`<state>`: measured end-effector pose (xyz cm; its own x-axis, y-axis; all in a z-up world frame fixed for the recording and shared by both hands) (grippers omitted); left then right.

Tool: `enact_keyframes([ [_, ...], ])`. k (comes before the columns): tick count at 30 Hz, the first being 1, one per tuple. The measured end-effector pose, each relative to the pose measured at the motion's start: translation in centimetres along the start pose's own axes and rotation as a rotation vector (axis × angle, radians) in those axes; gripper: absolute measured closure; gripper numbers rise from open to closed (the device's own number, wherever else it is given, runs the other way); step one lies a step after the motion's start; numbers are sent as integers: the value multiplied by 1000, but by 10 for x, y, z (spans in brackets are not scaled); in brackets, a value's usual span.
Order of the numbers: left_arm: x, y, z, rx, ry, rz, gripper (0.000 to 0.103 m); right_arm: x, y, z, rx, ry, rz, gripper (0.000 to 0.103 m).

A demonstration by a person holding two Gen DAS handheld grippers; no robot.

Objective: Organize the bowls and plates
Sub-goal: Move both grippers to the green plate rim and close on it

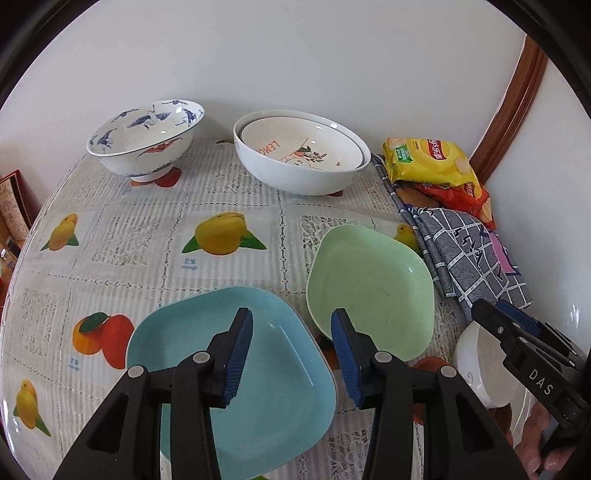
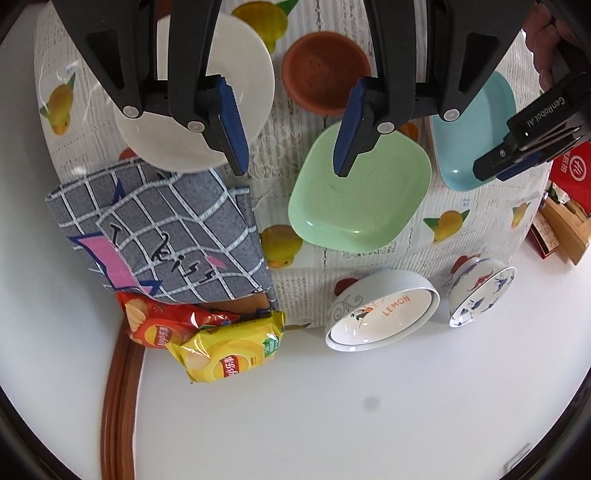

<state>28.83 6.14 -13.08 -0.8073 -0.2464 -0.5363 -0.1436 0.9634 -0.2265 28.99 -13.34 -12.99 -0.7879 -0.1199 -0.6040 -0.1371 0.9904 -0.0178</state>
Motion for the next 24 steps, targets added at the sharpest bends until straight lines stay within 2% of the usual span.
enact_keyframes([
  [10, -15, -8, 41, 2, 38, 7, 61, -12, 8, 50, -30, 51, -15, 58],
  [24, -21, -19, 82, 13, 85, 32, 61, -16, 2, 92, 23, 117, -31, 64],
])
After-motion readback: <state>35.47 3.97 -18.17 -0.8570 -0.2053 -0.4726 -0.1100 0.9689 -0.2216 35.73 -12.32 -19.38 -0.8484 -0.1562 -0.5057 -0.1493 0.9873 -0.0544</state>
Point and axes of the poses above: each gripper's, at about its wrist camera, not at the fingertips, and z roughly the way its jaws point, y to its left, x to its underside, the point moved 4 cm from there along z, roughly the way its jaws point, and after that the axes turned 5 degrees about -z, right-handed, at the moved point
